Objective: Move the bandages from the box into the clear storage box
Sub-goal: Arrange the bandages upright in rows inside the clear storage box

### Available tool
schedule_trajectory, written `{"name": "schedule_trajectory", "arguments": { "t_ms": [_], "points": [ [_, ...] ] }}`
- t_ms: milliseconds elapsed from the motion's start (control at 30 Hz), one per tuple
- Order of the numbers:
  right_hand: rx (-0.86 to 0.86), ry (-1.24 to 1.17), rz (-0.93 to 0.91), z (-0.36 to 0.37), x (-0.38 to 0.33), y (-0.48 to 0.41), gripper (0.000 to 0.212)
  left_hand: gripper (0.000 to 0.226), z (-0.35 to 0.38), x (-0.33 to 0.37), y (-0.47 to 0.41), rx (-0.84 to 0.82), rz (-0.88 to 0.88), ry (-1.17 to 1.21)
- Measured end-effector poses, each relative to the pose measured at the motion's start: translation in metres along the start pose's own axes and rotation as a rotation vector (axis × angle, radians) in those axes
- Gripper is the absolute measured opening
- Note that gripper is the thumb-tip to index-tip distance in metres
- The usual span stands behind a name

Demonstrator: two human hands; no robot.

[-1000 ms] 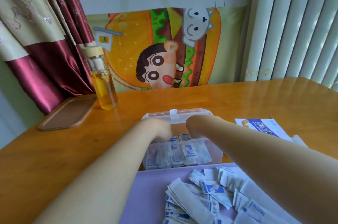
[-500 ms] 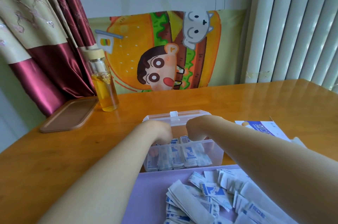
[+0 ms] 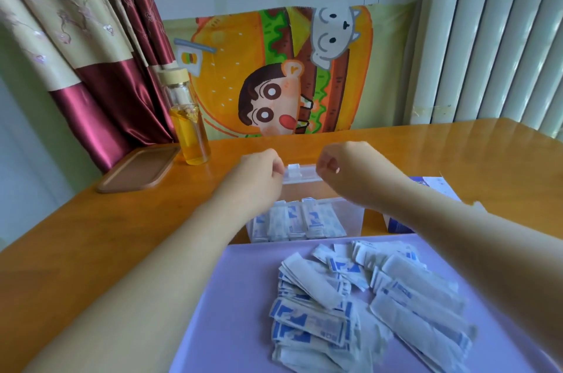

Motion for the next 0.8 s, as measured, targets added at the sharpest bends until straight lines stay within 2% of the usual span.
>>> {"name": "schedule_trajectory", "arguments": {
  "t_ms": [33,100,167,233,300,400,600,700,800],
  "points": [
    [0.03,-0.055,-0.016,-0.005,-0.004,0.016,0.018,0.018,-0.007,0.001,0.015,0.037,0.023,0.051],
    [-0.125,-0.105,-0.053,0.004,-0.016,0.05,0.015,0.019,-0.009,-0.001,0.042,0.032,0.022,0.16],
    [-0.381,-0.06,-0.072,0.028,-0.027,0.085,0.033,0.02,-0.007,-0.003,0.068,-0.012,-0.007,0.207],
    [-0.495,0.02,-0.048,0.048,-0.029,0.107,0.053,0.02,-0.004,-0.006,0.086,-0.038,-0.028,0.213],
    [-0.467,0.09,-0.036,0.057,-0.028,0.112,0.054,0.02,-0.003,-0.009,0.1,-0.04,-0.046,0.223],
    [-0.419,0.098,-0.032,0.056,-0.028,0.113,0.044,0.02,-0.007,-0.011,0.122,-0.04,-0.065,0.238],
    [-0.396,-0.071,0.052,0.048,-0.022,0.119,0.036,0.02,-0.009,-0.012,0.149,-0.07,-0.08,0.236],
    [-0.313,-0.081,0.046,0.047,-0.017,0.12,0.019,0.022,-0.008,-0.011,0.151,-0.072,-0.097,0.247],
    [-0.174,-0.077,0.078,0.038,-0.011,0.118,0.023,0.02,-0.008,-0.008,0.152,-0.057,-0.111,0.23]
  ]
}}
Point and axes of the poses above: each hand's wrist, its own y-axis away from the middle knuckle, its own z-axis out of the palm, x = y × z, the point moved 6 cm from there along -y, towards the middle knuckle, and after that the axes turned 9 degrees about x, right-handed, at the moved point
